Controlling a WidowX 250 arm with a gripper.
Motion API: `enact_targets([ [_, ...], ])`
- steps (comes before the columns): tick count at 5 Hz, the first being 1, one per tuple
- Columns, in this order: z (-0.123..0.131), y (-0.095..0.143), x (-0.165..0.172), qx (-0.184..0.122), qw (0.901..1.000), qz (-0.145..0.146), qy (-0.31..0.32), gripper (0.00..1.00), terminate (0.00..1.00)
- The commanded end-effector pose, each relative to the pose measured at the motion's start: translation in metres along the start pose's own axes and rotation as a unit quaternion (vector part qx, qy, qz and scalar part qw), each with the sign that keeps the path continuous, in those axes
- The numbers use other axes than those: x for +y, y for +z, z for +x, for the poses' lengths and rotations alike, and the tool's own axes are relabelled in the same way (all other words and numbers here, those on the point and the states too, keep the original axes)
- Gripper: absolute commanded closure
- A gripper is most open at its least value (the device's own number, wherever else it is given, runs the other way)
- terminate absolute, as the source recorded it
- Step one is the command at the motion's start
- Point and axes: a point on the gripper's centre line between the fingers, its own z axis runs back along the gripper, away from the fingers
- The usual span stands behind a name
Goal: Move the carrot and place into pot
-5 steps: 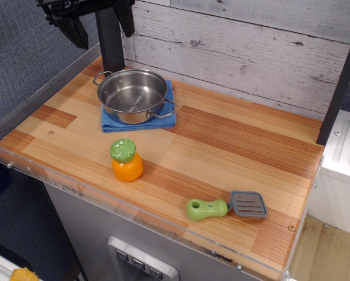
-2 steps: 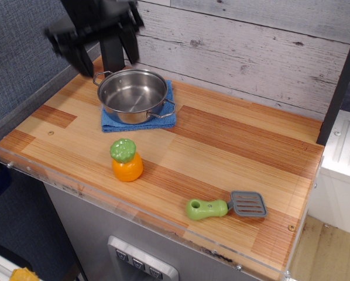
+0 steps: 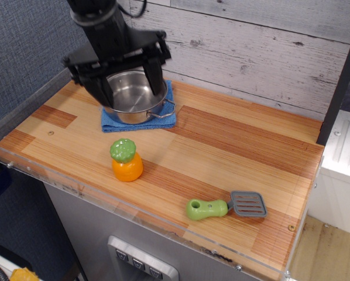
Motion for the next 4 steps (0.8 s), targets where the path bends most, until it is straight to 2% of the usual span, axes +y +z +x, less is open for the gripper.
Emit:
enact_targets([
  [1,-0.011,-0.001,0.013,-0.009,0.9994,0.029,-0.018,0.00,0.00],
  [2,-0.013,-0.008,0.024,-0.007,0.9984,0.050,-0.025,0.00,0.00],
  [3,-0.016,-0.025,0.032,0.003,0.9977,0.063,-0.025,0.00,0.00],
  [4,-0.017,-0.040,0.038,0.010,0.9975,0.068,-0.020,0.00,0.00],
])
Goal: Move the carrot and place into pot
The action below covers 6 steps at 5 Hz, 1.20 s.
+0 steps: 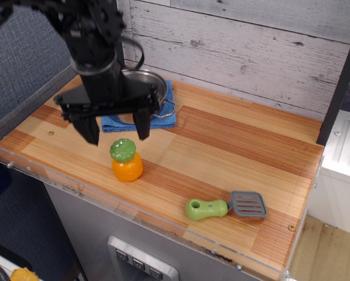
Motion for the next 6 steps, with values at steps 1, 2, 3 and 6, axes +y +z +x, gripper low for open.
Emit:
enact_targets([
  [1,0.000,-0.024,0.010,0.010,0.9998,0.017,0.001,0.00,0.00],
  [2,-0.003,-0.035,0.008,0.020,0.9996,0.019,0.001,0.00,0.00],
  [3,-0.009,-0.043,-0.002,0.018,0.9997,0.014,-0.004,0.00,0.00],
  [6,-0.012,-0.029,-0.012,-0.008,1.0000,-0.003,0.001,1.00,0.00],
])
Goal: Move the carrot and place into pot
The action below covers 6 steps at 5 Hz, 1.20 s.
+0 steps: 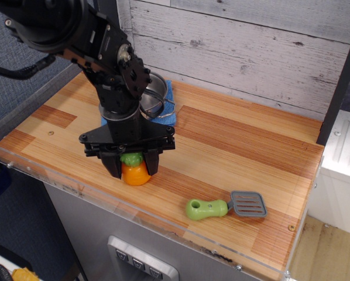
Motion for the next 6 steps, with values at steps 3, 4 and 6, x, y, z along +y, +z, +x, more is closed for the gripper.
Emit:
enact_targets([
  [3,0.052,0.065,0.004,-0.083,0.9956,-0.021,0.039,1.00,0.00],
  [4,0.072,0.066,0.006,-0.089,0.9943,-0.026,0.054,1.00,0.00],
  [6,0.103,0.047,0.014,-0.086,0.9937,-0.011,0.070,1.00,0.00],
])
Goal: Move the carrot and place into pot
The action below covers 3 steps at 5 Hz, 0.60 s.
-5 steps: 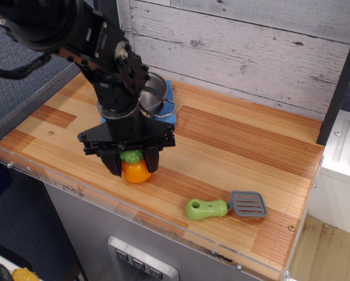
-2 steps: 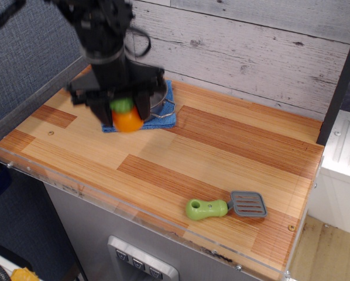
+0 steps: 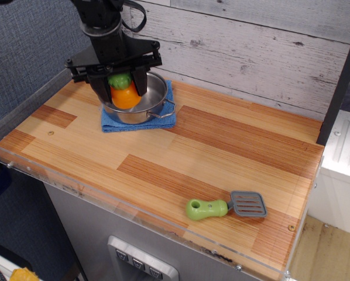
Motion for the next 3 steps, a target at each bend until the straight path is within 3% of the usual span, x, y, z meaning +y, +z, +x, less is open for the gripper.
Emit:
enact_targets([
  [1,0.028,-0.023,0.001,-0.007,0.9999,0.006,0.014,1.00,0.00],
  [3,0.034,-0.057,-0.014,0.008,0.9997,0.014,0.020,1.00,0.00],
])
